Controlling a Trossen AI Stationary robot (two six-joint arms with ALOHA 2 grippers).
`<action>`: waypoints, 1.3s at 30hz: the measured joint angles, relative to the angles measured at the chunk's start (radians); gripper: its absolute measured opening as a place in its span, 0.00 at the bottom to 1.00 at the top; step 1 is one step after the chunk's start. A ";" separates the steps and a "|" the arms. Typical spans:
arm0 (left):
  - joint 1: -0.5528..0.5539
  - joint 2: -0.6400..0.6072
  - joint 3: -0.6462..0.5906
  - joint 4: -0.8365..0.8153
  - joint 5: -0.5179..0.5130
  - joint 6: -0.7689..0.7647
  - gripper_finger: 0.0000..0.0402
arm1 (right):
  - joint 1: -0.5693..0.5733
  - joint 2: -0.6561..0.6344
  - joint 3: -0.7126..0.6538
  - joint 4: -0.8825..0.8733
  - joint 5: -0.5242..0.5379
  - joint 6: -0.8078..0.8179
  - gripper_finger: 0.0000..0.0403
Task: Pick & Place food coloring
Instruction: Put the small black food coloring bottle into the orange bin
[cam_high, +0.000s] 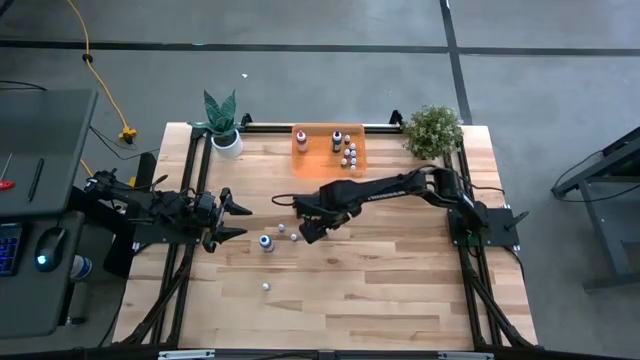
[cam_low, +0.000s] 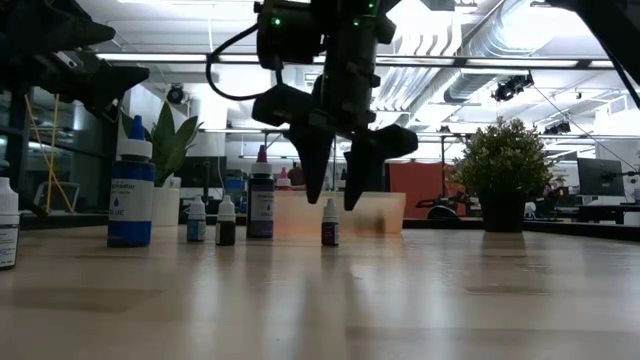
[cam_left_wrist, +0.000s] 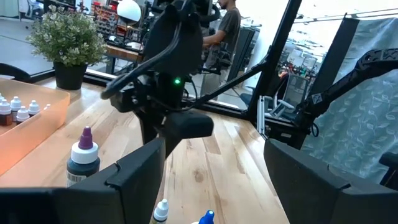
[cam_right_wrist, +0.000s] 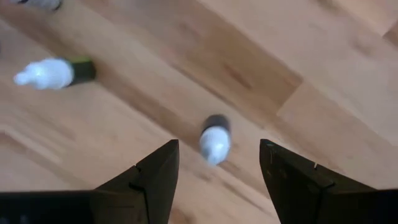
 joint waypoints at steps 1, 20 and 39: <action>0.000 0.000 0.000 0.000 0.000 0.000 0.68 | -0.002 0.000 0.000 -0.002 0.008 -0.001 0.52; 0.000 0.000 0.000 0.000 0.000 0.000 0.68 | -0.010 0.000 0.000 0.002 -0.009 -0.003 0.51; 0.000 0.000 0.000 0.000 0.000 0.000 0.68 | -0.010 0.019 0.002 0.019 -0.036 -0.003 0.41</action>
